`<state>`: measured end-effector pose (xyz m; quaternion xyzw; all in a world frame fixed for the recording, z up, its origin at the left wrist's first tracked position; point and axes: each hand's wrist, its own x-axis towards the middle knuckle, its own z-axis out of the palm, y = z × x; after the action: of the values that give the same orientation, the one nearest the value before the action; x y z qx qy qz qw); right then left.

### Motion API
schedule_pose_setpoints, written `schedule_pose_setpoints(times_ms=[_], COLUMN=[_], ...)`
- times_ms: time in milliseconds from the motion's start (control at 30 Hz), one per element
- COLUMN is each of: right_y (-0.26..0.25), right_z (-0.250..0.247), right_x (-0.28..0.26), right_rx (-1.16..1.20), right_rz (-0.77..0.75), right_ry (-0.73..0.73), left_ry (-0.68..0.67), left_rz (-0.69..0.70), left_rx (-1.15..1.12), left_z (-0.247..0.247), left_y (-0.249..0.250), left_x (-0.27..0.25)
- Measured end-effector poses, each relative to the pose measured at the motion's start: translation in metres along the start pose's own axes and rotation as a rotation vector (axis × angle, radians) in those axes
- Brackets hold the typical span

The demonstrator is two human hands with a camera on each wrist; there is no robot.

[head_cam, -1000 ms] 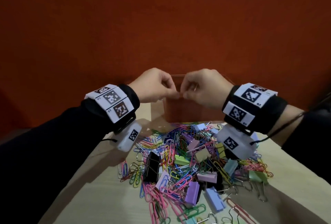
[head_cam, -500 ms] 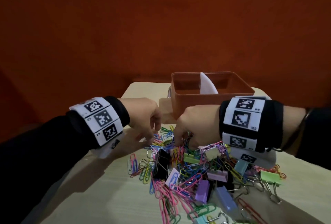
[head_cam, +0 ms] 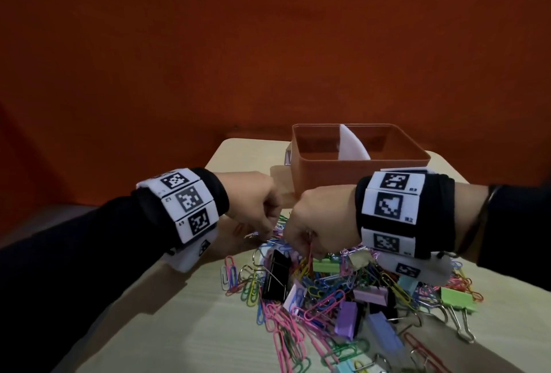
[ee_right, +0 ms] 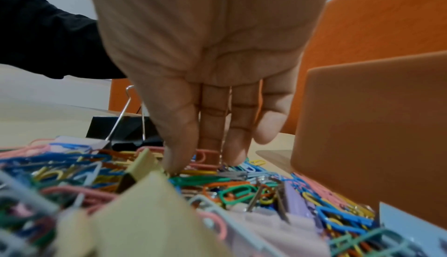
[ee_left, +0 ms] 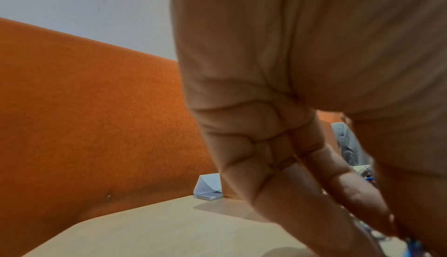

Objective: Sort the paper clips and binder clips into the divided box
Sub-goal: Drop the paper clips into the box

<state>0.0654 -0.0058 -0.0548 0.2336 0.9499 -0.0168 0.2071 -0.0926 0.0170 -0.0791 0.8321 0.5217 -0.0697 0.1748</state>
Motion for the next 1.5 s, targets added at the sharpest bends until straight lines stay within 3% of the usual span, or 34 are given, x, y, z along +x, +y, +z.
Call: schedule_pose_setpoints(times_ms=[367,567,767,900,1033,1200,1300,1400,1500], right_y=[0.006,0.023,0.048,0.064,0.082,0.091,0.095,0.098,0.103], right_z=[0.007,0.012,0.011,-0.004,-0.019,-0.027,-0.032,-0.036,-0.041], right_x=[0.000,-0.005,-0.023,-0.035,-0.044,-0.041,-0.039,-0.042,-0.045], right_rx=[0.147,0.299,0.702,0.941,0.960,0.924,1.217,1.589,1.751], right_rz=[0.060,0.120,0.130,0.203,0.354,0.538,0.563,0.501,0.432], right_ry=[0.018,0.122,0.187,0.380,0.610,0.745,0.860,0.864,0.897], left_ry=[0.033,0.209,0.413,0.569,0.668,0.694,0.699,0.690,0.688], left_rz=[-0.021,0.040,0.102,0.100,0.036,-0.025,-0.045,-0.055,-0.075], left_rx=[-0.250,-0.414,-0.603,-0.613,-0.531,-0.486,-0.472,-0.458,-0.396], left_z=[-0.009,-0.024,-0.041,-0.050,-0.055,-0.057,-0.058,-0.058,-0.058], left_y=[-0.006,-0.001,0.013,0.021,0.025,0.030,0.032,0.032,0.032], left_x=[-0.008,-0.003,0.012,0.029,0.043,0.050,0.052,0.054,0.056])
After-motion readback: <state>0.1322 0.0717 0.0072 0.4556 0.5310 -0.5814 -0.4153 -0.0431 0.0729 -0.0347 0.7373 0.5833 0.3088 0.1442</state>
